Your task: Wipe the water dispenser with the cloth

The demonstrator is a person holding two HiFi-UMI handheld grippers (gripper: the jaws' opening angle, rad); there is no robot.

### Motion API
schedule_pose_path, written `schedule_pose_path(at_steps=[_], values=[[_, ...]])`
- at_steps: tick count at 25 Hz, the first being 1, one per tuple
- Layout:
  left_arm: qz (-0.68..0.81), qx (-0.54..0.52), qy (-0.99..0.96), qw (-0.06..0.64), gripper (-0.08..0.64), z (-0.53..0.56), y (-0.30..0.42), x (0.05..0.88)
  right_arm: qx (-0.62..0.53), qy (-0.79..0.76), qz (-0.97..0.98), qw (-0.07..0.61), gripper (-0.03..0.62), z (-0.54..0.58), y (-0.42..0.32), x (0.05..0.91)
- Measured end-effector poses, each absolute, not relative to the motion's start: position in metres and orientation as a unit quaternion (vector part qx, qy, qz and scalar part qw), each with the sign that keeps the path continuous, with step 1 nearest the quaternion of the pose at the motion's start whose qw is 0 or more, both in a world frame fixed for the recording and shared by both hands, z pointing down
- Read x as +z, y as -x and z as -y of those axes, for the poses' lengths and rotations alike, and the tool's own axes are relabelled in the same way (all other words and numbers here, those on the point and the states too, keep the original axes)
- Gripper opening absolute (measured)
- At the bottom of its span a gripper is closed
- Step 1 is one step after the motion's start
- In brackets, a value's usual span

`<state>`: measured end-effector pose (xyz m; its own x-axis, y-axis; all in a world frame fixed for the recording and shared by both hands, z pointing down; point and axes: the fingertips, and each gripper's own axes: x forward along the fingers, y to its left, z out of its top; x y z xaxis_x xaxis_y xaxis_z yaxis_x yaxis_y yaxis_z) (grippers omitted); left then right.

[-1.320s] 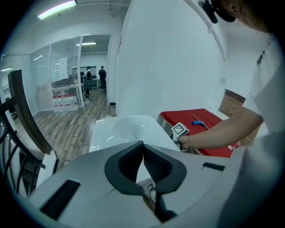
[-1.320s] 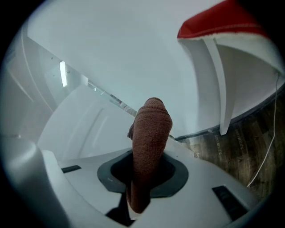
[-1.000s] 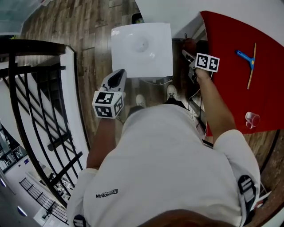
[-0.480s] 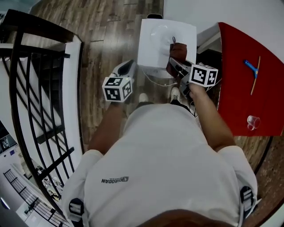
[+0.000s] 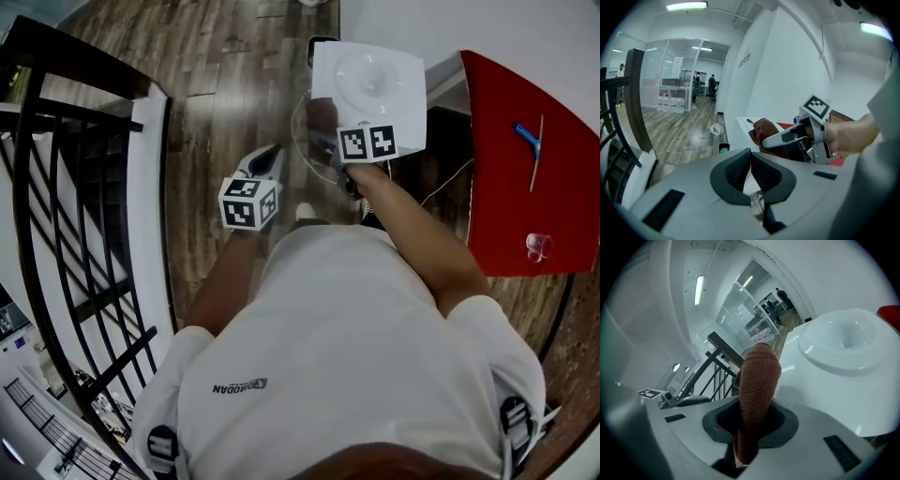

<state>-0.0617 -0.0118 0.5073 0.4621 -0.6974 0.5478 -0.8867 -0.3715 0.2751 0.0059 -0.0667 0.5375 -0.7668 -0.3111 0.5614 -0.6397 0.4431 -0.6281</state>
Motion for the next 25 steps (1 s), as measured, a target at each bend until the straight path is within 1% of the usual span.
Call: schedule_pose_path(at_steps=[5,11,25], values=[[0.481,0.173,-0.816,0.271,0.002,0.008,0.073,0.505,0.446,-0.306,0.82,0.189,0.071,0.072,-0.004,0.544],[0.459,0.166,-0.836,0.25,0.002,0.014,0.061,0.494,0.458,-0.327,0.808,0.177,0.071,0.075,-0.019,0.542],[0.429,0.169,-0.85,0.255,0.002,0.026,0.023,0.499,0.482,-0.373,0.778,0.15,0.071,0.07,-0.101,0.541]])
